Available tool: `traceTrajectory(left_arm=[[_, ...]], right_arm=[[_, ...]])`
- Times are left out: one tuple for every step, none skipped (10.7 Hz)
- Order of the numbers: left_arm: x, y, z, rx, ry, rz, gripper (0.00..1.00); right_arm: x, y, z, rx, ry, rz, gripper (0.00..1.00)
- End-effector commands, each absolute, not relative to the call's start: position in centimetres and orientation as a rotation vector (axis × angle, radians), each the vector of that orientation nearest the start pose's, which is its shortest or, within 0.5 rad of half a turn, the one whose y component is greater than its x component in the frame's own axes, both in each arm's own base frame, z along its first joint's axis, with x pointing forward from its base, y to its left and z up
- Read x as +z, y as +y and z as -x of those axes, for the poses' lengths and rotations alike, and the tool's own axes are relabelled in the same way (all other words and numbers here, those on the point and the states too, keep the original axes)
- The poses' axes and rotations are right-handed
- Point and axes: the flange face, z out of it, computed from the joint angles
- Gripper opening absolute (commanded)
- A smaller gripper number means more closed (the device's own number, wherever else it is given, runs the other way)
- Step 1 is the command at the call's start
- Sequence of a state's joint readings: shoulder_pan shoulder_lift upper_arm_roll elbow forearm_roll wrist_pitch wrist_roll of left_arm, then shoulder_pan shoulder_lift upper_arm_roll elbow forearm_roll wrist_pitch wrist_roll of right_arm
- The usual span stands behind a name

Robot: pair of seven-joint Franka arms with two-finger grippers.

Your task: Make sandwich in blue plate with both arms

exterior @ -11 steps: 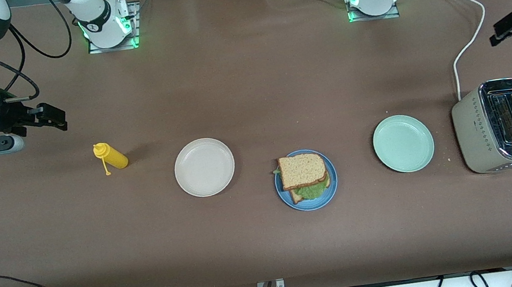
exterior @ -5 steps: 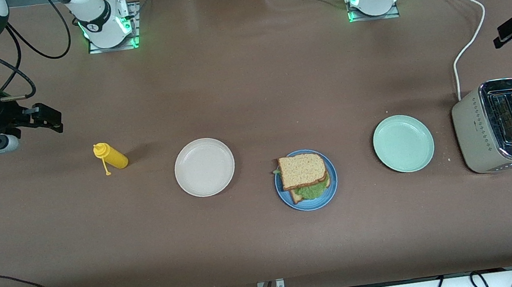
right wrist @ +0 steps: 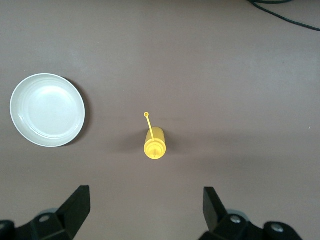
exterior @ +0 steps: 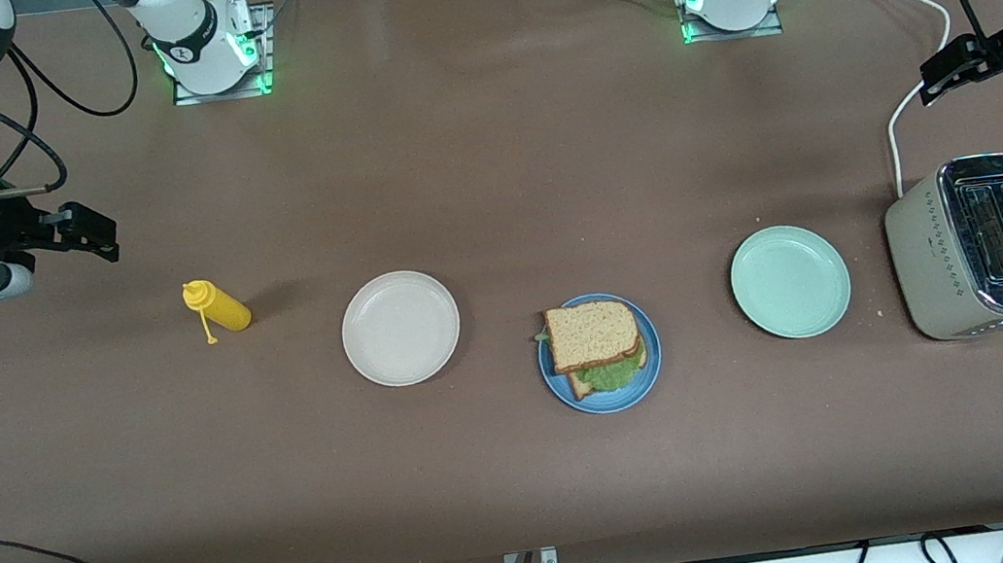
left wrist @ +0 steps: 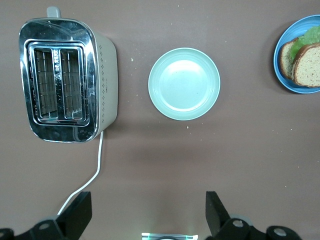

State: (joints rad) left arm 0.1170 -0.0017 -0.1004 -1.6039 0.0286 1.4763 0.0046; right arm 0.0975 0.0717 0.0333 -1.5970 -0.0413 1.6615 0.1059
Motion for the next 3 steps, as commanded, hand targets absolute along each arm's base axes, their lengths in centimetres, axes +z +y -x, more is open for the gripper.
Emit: traceTrajectory(left_arm=[[60.74, 1.53, -54.30, 0.206, -0.042, 3.077, 1.00], [60.65, 1.56, -54.22, 0.222, -0.043, 3.075, 1.00], [60.70, 1.39, -54.12, 0.227, -0.036, 3.074, 1.00]], right_arm=[[58.70, 7.15, -57.75, -0.015, -0.046, 3.194, 1.00], [58.70, 7.17, -57.75, -0.015, -0.041, 3.192, 1.00], [58.70, 7.25, -57.74, -0.015, -0.051, 3.192, 1.00]])
